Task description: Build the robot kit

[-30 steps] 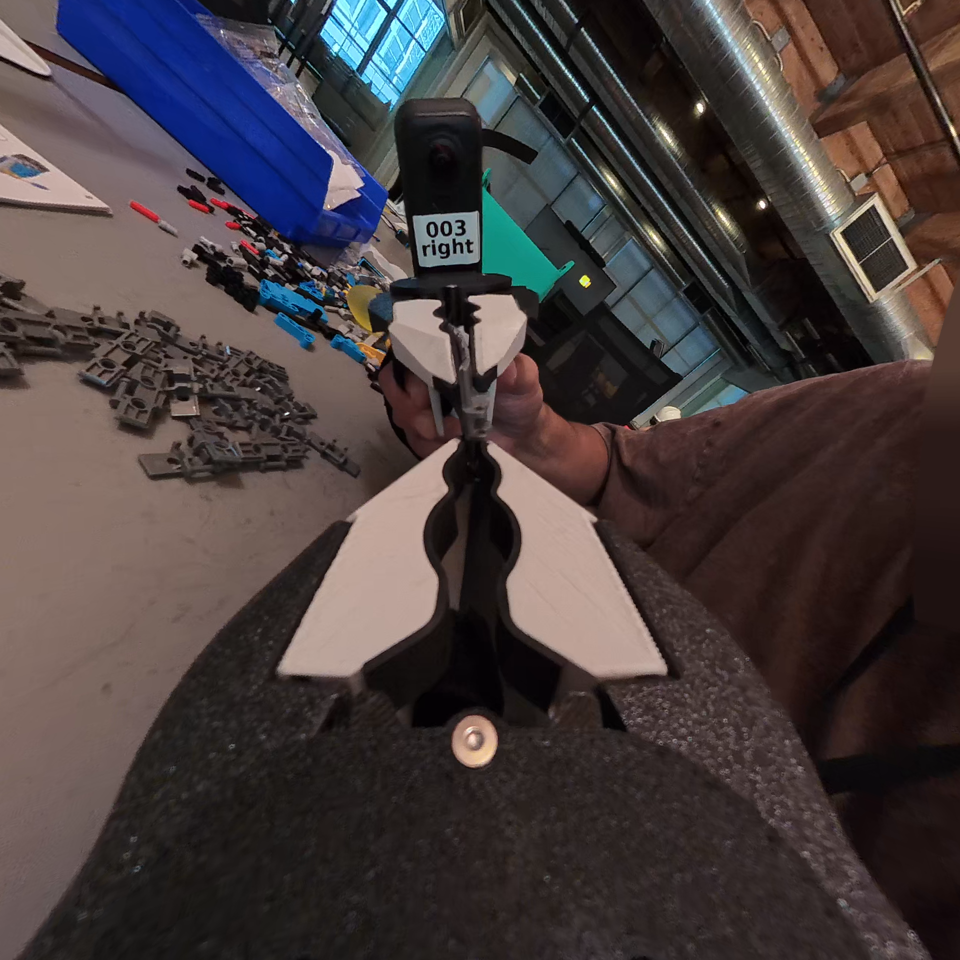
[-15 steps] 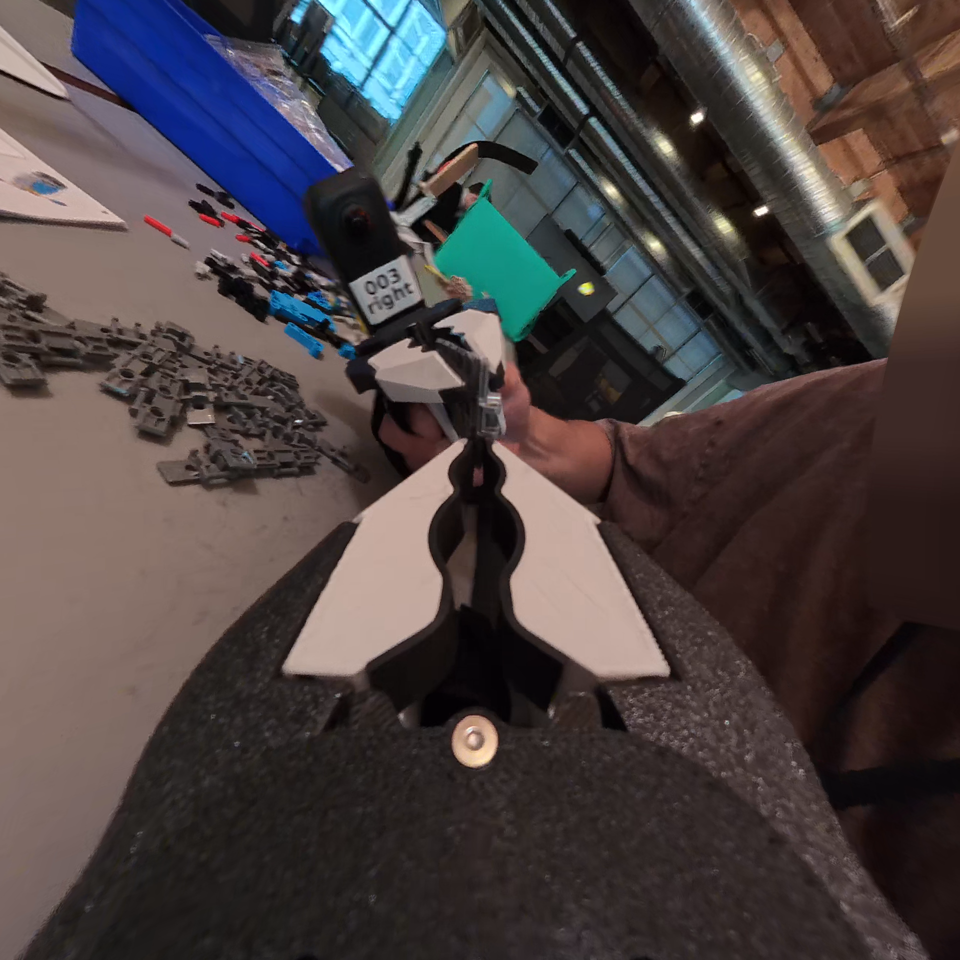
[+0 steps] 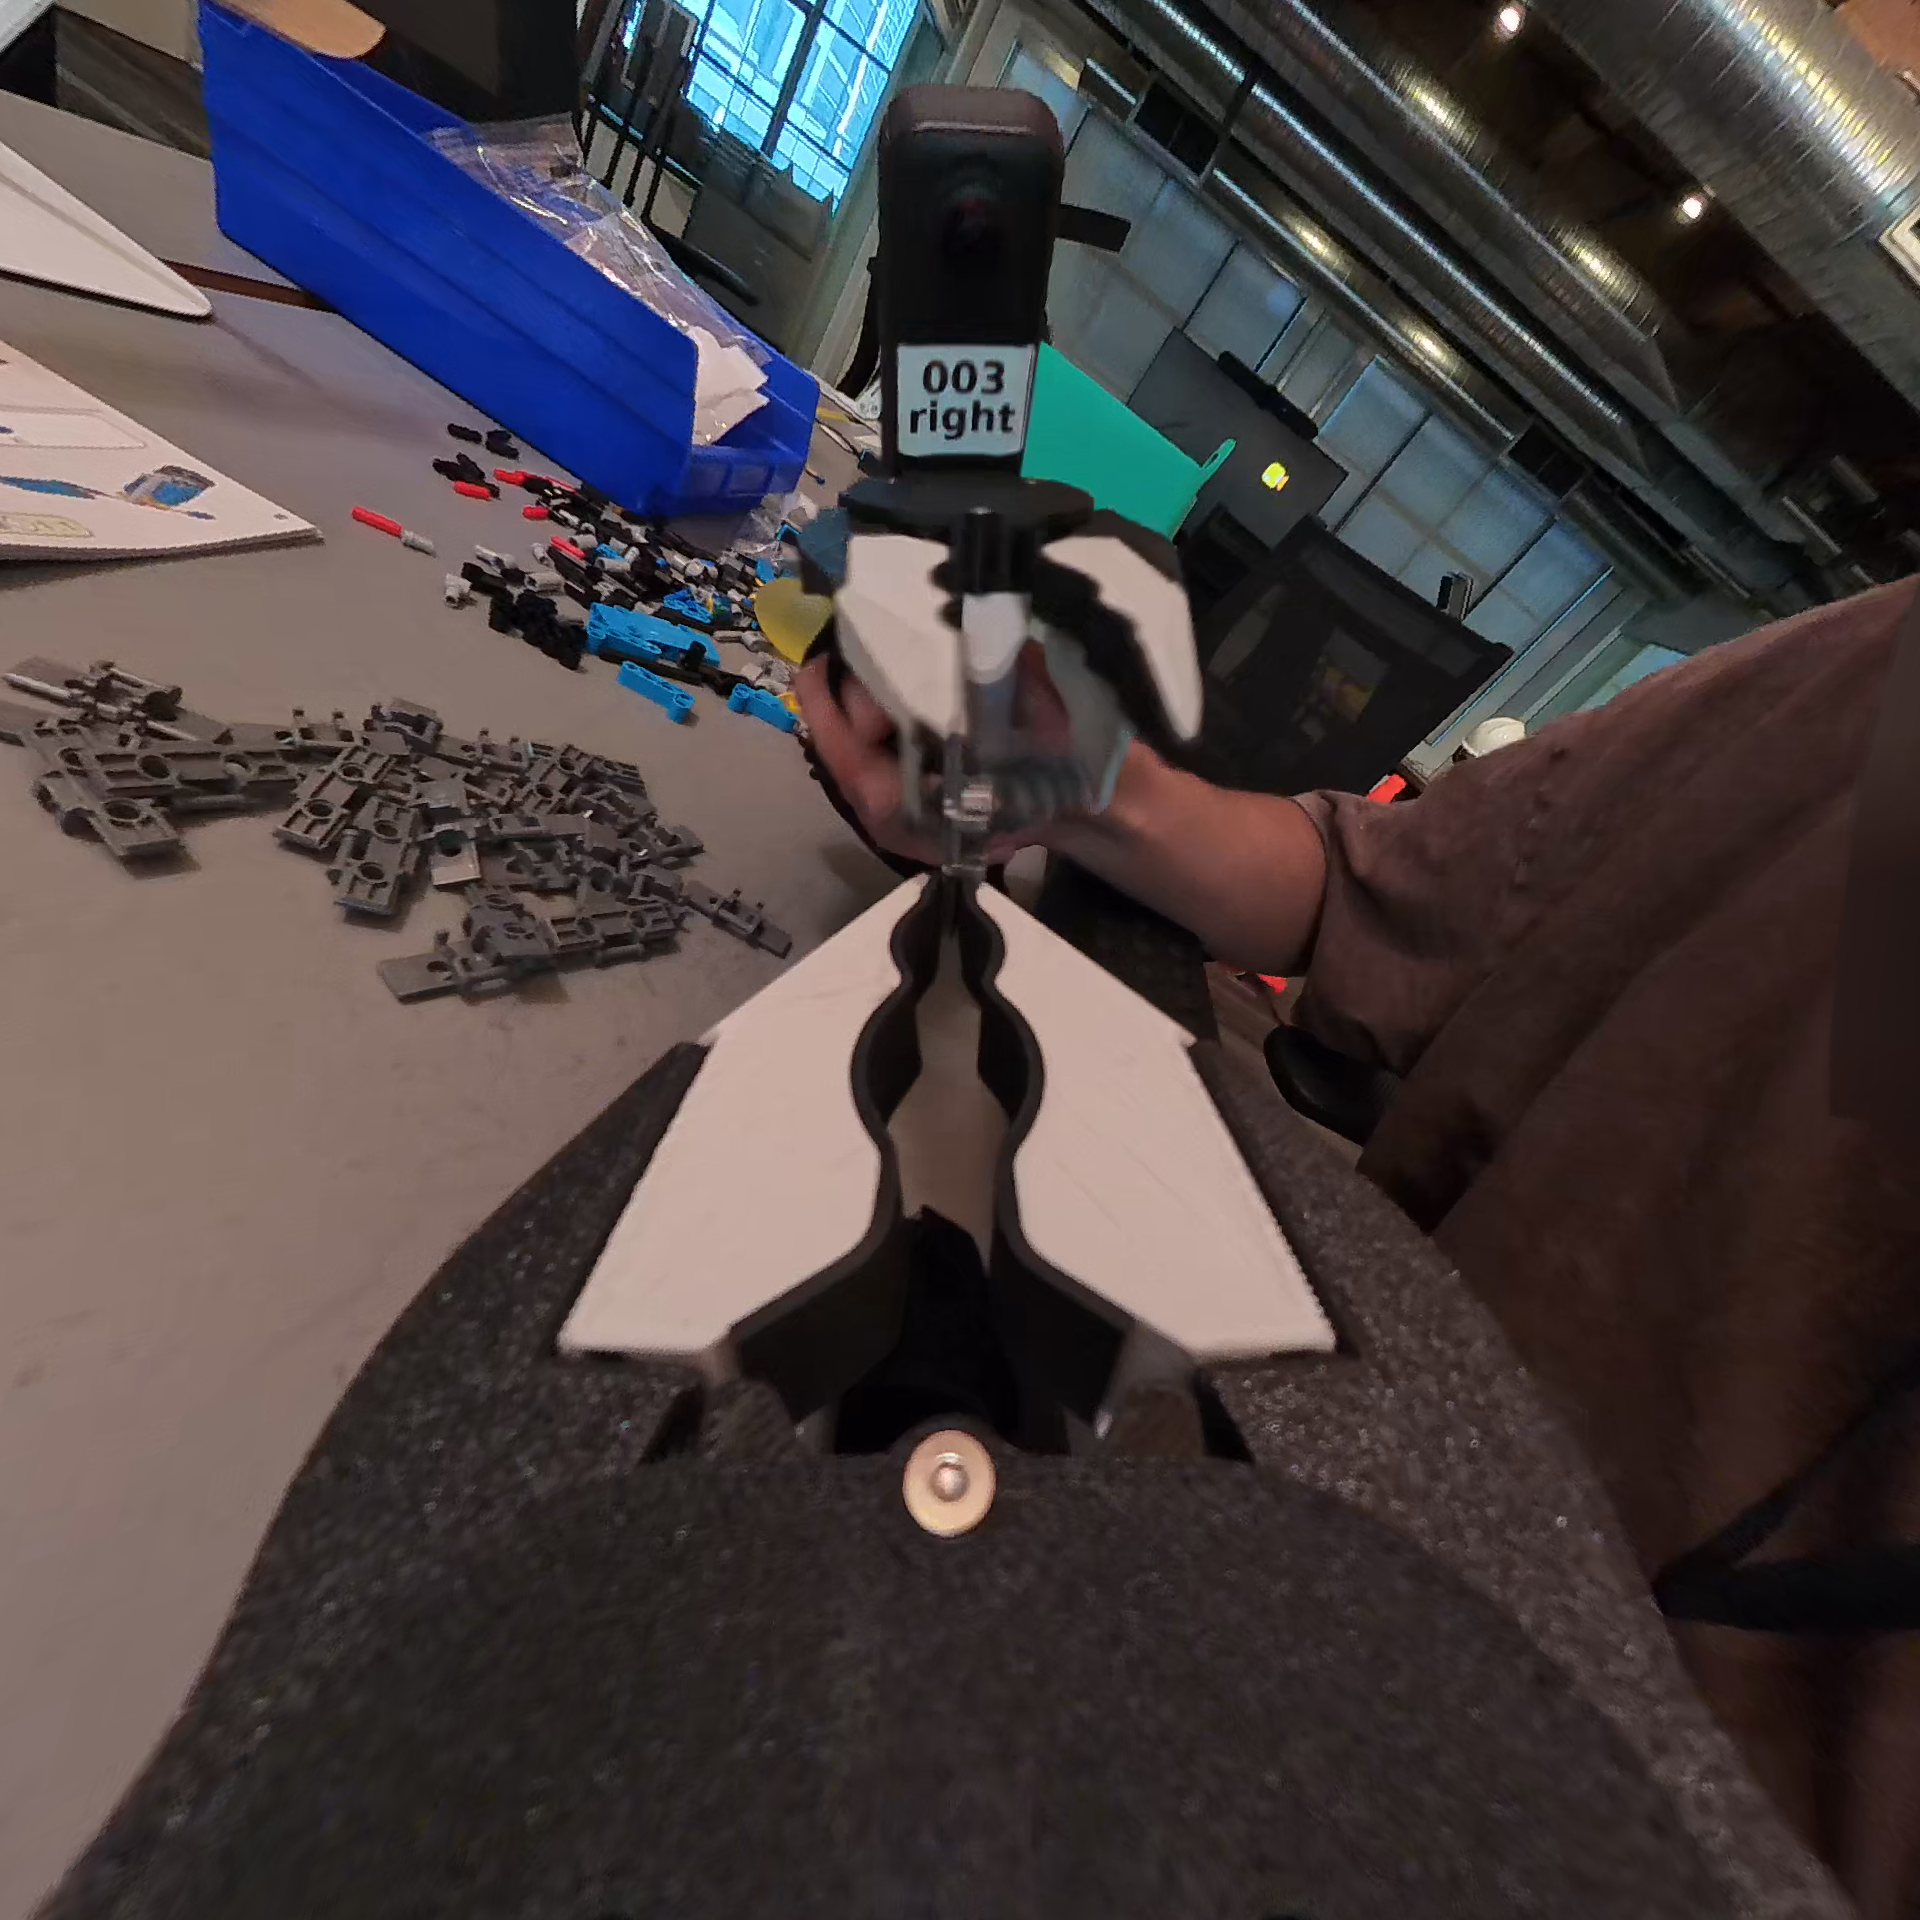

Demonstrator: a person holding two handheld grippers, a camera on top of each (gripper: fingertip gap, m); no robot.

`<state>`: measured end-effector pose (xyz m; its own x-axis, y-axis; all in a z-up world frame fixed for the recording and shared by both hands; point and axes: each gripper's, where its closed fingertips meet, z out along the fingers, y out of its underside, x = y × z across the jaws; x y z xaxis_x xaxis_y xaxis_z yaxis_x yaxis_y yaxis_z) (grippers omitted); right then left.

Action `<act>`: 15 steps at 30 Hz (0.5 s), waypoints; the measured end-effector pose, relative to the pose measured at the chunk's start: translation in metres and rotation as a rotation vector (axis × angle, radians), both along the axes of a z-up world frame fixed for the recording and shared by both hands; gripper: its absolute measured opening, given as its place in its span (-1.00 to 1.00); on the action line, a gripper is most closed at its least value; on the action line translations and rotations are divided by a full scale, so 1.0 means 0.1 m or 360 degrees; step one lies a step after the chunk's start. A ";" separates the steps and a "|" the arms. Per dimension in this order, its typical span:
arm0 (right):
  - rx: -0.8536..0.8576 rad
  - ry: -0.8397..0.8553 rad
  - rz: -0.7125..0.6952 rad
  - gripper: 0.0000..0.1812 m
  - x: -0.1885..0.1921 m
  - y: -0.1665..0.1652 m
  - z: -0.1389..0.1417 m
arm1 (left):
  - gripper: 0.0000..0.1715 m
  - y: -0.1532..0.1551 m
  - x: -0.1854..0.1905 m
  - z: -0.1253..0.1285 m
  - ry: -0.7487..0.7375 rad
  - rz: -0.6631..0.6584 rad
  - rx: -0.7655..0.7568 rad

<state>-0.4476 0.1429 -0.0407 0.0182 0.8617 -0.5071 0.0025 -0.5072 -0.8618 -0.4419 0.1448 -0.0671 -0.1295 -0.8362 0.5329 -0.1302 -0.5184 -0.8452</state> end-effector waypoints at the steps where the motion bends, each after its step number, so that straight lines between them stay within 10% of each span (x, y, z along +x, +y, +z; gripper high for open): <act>1: -0.0035 0.0085 0.0085 -0.67 0.01 -0.08 0.08 | -0.98 0.02 0.00 -0.01 0.0006 0.0014 -0.0018; 15: 0.0189 -0.0373 -0.0319 -0.71 0.17 0.25 -0.21 | -0.98 0.14 -0.02 -0.20 0.0212 0.0127 0.0165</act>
<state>-0.4310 0.1683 -0.0620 0.2974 0.8822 -0.3651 0.1182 -0.4135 -0.9028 -0.4437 0.1584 -0.0867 0.0054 -0.8924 0.4513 -0.2063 -0.4426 -0.8727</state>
